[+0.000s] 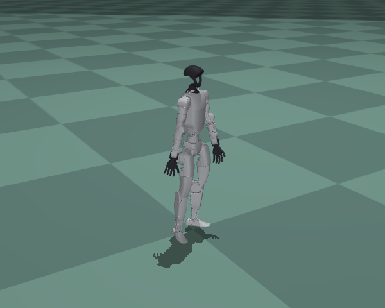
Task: Upper body actions
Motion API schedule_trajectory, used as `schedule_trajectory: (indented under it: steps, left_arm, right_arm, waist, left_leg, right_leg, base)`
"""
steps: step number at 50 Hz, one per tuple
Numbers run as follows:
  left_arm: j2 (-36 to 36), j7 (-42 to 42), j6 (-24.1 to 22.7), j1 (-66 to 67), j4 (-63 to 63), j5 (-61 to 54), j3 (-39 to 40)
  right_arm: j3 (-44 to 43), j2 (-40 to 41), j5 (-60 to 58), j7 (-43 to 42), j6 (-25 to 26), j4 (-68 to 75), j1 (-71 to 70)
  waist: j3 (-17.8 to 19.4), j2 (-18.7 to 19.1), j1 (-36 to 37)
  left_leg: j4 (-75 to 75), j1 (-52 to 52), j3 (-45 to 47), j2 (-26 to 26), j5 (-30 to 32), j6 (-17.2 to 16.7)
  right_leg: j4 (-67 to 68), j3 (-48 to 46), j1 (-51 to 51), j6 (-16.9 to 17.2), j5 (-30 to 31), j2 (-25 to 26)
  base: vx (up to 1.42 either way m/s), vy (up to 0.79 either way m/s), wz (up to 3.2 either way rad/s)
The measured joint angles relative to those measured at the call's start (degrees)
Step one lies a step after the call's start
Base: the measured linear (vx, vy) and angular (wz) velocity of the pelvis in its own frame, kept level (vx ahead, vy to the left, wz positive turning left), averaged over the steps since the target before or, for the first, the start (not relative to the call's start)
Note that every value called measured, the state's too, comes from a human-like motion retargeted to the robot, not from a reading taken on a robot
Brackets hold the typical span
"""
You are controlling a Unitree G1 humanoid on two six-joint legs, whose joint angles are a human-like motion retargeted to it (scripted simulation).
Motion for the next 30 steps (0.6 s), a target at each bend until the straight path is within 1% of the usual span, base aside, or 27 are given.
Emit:
schedule_trajectory:
  steps: [2, 3, 5, 7, 10, 12, 15, 17, 20, 22, 25, 27, 30]
  left_arm:
    - [-1.29, -1.53, -1.55, -6.03, -2.59, 0.1, -2.44]
    - [-1.87, -2.01, -2.39, -8.58, -4.07, 0.15, -3.74]
    - [-2.7, -2.46, -3.74, -12.85, -7.55, 0.37, -6.39]
    - [-3.01, -2.07, -5.11, -15.8, -11.03, 1.87, -8.58]
    - [-2.52, -0.53, -7.43, -17.93, -14.77, 5.37, -11.13]
    - [-2.38, 1.13, -8.15, -17.5, -16.28, 7.53, -12.38]
    - [-2.43, 3.3, -8.87, -14.32, -16.64, 9.36, -13.47]
    - [-2.18, 3.2, -9.02, -10.12, -15.54, 9.82, -13.26]
    - [-1.64, 2.74, -8.15, -2.68, -11.18, 9.81, -11.81]
    - [-0.94, 3.54, -6.69, 2.92, -6.52, 9.32, -9.77]
    - [1.09, 4.46, -3.42, 12.06, 2.16, 10.23, -4.38]
    - [2.98, 4.69, 0.81, 18.9, 8.24, 11.2, 0.04]
    - [4.51, 3.0, 8.85, 31.17, 9.8, 10.24, 4.16]
  right_arm:
    - [-6.12, -2.16, 10.51, -0.88, 2.45, 0.0, 6.05]
    - [-8.84, -3.03, 16.1, -1.5, 2.49, 0.0, 8.73]
    - [-13.72, -4.41, 25.72, -2.44, 0.5, 0.0, 13.41]
    - [-17.04, -5.2, 31.57, -2.56, -2.22, 0.0, 16.92]
    - [-18.77, -5.61, 34.07, -3.1, -3.7, 0.0, 20.36]
    - [-17.97, -5.33, 32.42, -4.87, -2.59, 0.0, 21.18]
    - [-14.1, -4.49, 30.13, -7.11, 0.94, 0.0, 19.89]
    - [-9.19, -3.76, 30.87, -7.46, 3.67, 0.0, 16.51]
    - [-2.09, -1.61, 29.84, -6.94, 4.26, 0.0, 8.39]
    - [2.47, 0.29, 25.23, -2.32, 3.96, 0.0, 0.78]
    - [7.85, 3.56, 15.91, 9.17, 2.1, -0.32, -11.34]
    - [10.69, 6.19, 10.71, 18.82, 0.5, -7.95, -16.55]
    - [14.16, 9.68, 8.23, 31.58, -2.5, -18.1, -23.48]
  waist:
    - [0.11, 0.21, 0.18]
    - [0.18, 0.34, 0.32]
    - [0.52, 0.61, 0.52]
    - [0.93, 0.75, 0.73]
    - [1.19, 0.84, 1.18]
    - [1.12, 0.88, 1.64]
    - [0.65, 1.16, 2.33]
    - [0.35, 1.41, 2.86]
    - [0.41, 1.78, 3.96]
    - [0.42, 2.01, 3.78]
    - [0.09, 2.53, 2.85]
    - [0.27, 2.88, 2.01]
    - [0.51, 3.15, 0.68]
  left_leg:
    - [0.1, -0.12, 0.02, -0.1, -0.1, 0.11]
    - [0.18, -0.13, 0.12, -0.13, -0.2, 0.11]
    - [0.4, -0.03, 0.46, -0.14, -0.36, 0.09]
    - [0.58, 0.16, 0.83, -0.16, -0.52, 0.04]
    - [0.72, 0.35, 1.23, -0.22, -0.7, -0.08]
    - [0.7, 0.38, 1.31, -0.28, -0.73, -0.08]
    - [0.56, 0.34, 1.24, -0.25, -0.77, -0.01]
    - [0.39, 0.5, 1.45, -0.16, -0.79, 0.02]
    - [-0.09, 1.33, 2.18, -0.01, -0.72, 0.07]
    - [-0.38, 1.74, 2.33, 0.08, -0.63, 0.0]
    - [-0.6, 1.88, 2.25, 0.26, -0.52, -0.18]
    - [-0.63, 1.86, 2.24, 0.42, -0.5, -0.38]
    - [-0.7, 1.82, 2.34, 0.56, -0.47, -0.65]
  right_leg:
    - [-0.18, -0.32, 0.12, 0.08, 0.1, -0.16]
    - [-0.2, -0.33, 0.12, 0.11, 0.15, -0.28]
    - [-0.25, -0.12, 0.21, 0.1, 0.26, -0.47]
    - [-0.28, -0.08, 0.34, 0.12, 0.36, -0.69]
    - [-0.24, -0.23, 0.39, 0.21, 0.39, -0.98]
    - [-0.21, -0.42, 0.41, 0.25, 0.35, -1.03]
    - [-0.13, -0.77, 0.32, 0.32, 0.25, -0.93]
    - [-0.02, -0.53, 0.12, 0.2, 0.26, -0.7]
    - [0.22, 0.5, -0.02, -0.08, 0.35, -0.27]
    - [0.28, 0.99, -0.1, -0.25, 0.4, -0.03]
    - [0.39, 1.7, -0.44, -0.51, 0.39, 0.34]
    - [0.56, 2.32, -0.79, -0.63, 0.36, 0.51]
    - [0.62, 2.87, -1.17, -0.82, 0.3, 0.75]
  base:
    - [0.0, 0.06, -0.02]
    - [0.0, 0.05, -0.08]
    - [0.0, 0.03, -0.07]
    - [0.0, 0.0, 0.0]
    - [0.0, 0.0, 0.0]
    - [0.0, 0.0, 0.0]
    - [0.0, 0.0, 0.0]
    - [0.0, 0.0, 0.0]
    - [0.01, 0.01, -0.13]
    - [0.0, 0.0, 0.0]
    - [-0.02, -0.01, 0.01]
    - [0.0, 0.0, 0.0]
    - [0.0, 0.0, 0.0]
